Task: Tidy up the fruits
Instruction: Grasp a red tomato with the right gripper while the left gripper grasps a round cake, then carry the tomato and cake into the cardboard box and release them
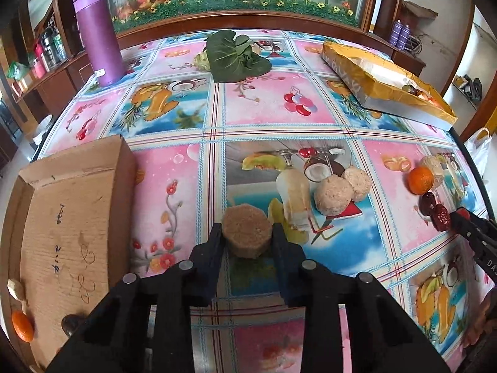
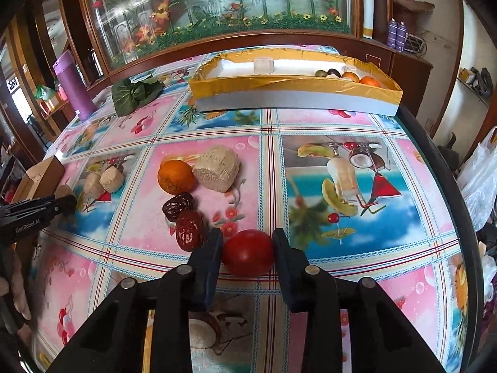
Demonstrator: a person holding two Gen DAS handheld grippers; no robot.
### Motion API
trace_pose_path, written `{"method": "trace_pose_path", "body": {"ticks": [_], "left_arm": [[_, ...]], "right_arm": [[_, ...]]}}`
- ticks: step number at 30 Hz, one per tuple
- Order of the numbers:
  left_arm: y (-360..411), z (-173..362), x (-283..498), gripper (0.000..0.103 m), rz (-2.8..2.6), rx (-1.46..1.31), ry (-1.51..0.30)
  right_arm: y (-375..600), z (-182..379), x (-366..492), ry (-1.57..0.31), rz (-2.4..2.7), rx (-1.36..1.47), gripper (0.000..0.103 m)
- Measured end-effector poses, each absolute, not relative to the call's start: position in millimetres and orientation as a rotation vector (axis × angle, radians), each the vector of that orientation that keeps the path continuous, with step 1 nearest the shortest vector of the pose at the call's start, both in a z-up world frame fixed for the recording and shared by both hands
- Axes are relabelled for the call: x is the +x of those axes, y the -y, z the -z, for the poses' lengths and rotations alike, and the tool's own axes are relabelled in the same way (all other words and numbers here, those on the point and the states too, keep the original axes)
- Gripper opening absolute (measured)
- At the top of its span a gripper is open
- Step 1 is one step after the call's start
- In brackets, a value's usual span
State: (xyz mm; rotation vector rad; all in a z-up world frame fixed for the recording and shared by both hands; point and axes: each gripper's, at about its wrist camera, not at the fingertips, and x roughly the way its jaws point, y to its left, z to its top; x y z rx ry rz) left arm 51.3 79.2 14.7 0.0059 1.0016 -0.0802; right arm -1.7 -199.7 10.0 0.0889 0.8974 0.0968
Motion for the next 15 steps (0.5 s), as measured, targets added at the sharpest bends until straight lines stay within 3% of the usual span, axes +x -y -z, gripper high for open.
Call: {"method": "trace_pose_path", "body": {"ticks": [15], "left_arm": [[-144.0,-76.9,-23.2,0.029,0.104,-0.121,-0.858]], "right_arm": [[176.9,-57.8,-33.5,-0.808,-0.133,0.075,0.035]]}}
